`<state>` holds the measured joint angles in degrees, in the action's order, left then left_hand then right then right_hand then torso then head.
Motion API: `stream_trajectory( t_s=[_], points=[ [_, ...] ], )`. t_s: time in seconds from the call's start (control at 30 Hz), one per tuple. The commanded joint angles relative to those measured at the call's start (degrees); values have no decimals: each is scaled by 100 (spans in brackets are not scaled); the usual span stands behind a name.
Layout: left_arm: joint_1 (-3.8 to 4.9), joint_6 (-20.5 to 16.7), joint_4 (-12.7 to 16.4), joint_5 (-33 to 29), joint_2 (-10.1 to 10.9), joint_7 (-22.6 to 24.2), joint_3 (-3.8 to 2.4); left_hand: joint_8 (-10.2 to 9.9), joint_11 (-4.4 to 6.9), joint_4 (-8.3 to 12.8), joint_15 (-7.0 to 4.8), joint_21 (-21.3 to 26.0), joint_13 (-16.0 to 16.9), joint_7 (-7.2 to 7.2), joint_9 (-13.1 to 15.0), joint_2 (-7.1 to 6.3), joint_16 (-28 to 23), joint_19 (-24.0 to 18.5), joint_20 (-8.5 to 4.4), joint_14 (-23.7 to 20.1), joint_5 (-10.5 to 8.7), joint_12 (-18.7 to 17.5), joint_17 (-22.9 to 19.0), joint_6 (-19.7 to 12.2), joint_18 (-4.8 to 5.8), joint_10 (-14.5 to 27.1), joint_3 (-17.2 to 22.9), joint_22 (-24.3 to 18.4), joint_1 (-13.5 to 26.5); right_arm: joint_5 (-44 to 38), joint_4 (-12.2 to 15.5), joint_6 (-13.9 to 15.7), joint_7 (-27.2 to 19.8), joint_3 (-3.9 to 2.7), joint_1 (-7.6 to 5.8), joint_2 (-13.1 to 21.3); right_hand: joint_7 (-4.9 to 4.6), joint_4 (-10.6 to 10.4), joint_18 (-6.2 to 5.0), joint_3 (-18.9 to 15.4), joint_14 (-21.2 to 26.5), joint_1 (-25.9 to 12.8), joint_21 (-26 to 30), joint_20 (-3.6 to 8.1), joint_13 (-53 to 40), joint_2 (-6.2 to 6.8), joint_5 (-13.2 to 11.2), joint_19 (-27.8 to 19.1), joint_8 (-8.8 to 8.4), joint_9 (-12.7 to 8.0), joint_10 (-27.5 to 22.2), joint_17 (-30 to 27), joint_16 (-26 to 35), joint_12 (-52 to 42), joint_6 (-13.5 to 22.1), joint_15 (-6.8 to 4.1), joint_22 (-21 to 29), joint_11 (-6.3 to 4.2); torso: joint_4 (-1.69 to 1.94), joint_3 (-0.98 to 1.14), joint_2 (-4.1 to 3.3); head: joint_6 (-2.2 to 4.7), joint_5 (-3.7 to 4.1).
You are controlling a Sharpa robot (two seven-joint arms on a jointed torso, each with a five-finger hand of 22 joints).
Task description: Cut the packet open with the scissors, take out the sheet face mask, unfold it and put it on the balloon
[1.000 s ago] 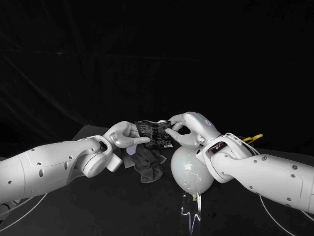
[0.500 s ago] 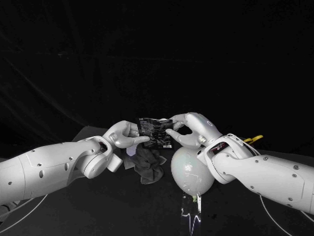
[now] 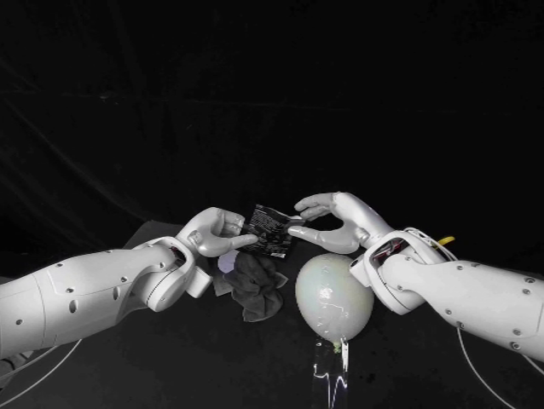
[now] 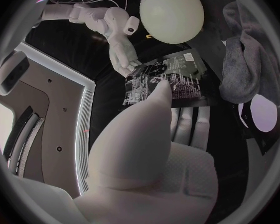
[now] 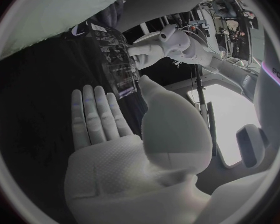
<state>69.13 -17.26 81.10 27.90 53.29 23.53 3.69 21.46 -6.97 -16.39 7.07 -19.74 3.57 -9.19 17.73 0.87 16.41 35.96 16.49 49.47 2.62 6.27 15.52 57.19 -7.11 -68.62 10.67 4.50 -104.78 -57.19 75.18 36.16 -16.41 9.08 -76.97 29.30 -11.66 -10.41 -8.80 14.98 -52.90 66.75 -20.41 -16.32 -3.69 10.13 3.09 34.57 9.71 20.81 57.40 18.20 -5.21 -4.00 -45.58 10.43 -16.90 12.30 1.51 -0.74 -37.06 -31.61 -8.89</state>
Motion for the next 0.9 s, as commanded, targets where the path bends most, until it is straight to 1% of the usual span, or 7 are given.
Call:
stream_trajectory(
  t_s=[0.03,0.2,0.27,0.47,0.63,0.73,0.9],
  points=[
    [8,-293,-60,349,-31,247,-10,31,13,-3,8,-7,6,-22,20,-60,-31,56,1,52,14,-19,-5,30,-46,-34,30,-5,17,829,23,-552,-38,-17,-106,115,-378,-147,-121,-240,-34,114,70,-16,-8,-125,15,112,-13,-11,47,-8,-11,-93,-102,-24,63,-42,1,0,-1,8,5],
    [13,-439,-183,584,-79,309,-15,40,14,7,6,3,10,-21,11,-156,-84,91,1,99,14,-85,-37,37,-70,-84,256,-14,79,1409,73,-910,1,-35,-343,343,-260,-336,-165,-526,-273,284,146,6,-21,-302,94,290,46,-10,327,7,-134,-263,-379,-114,145,-141,-6,-4,6,9,16],
    [15,-494,-239,706,-108,331,-18,44,16,10,5,-8,11,-21,9,-176,-92,118,-1,117,13,-95,-42,41,-84,-102,309,-10,94,1575,64,-1090,48,-44,-479,432,-148,-411,-182,-635,-503,444,129,64,-41,-461,115,509,116,-1,570,35,-245,-377,-620,-204,168,-245,-10,-7,11,10,36],
    [16,-541,-293,942,-167,329,-21,62,27,22,-7,-27,15,-13,11,-218,-102,168,-3,174,13,-110,-51,62,-111,-158,441,-3,132,1626,6,-1597,266,-55,-749,551,24,-312,-189,-548,-879,997,86,193,-63,-731,144,882,133,-39,919,113,-403,-425,-903,-362,200,-414,-3,-2,7,3,91],
    [17,-564,-293,1018,-181,308,-22,69,29,21,-11,-31,16,-8,14,-215,-105,178,-3,194,13,-115,-54,68,-117,-176,490,-2,150,1014,96,-1881,432,-57,-826,613,94,-224,-189,-418,-1064,1272,52,264,-54,-711,222,1055,129,-67,1065,168,-481,-402,-1034,-438,203,-494,-2,5,-7,-7,133],
    [17,-580,-293,1026,-178,294,-22,73,32,23,-13,-35,16,-7,16,-218,-107,186,-3,204,13,-117,-55,70,-121,-186,514,-1,160,212,252,-1911,594,-57,-847,651,175,-104,-178,-161,-1284,1598,-12,365,-36,-573,289,1272,134,-89,1249,261,-581,-330,-1189,-525,189,-584,-3,7,-9,-16,152],
    [16,-591,-288,1016,-176,283,-22,79,34,28,-16,-45,16,-5,20,-229,-112,203,-5,220,13,-124,-58,71,-130,-199,554,3,177,-925,442,-1740,992,-48,-849,641,203,-154,-174,274,-1337,1735,6,404,-17,-359,383,1398,84,-137,1408,346,-568,-153,-1307,-563,212,-612,-9,5,-7,-28,169]
  ],
)
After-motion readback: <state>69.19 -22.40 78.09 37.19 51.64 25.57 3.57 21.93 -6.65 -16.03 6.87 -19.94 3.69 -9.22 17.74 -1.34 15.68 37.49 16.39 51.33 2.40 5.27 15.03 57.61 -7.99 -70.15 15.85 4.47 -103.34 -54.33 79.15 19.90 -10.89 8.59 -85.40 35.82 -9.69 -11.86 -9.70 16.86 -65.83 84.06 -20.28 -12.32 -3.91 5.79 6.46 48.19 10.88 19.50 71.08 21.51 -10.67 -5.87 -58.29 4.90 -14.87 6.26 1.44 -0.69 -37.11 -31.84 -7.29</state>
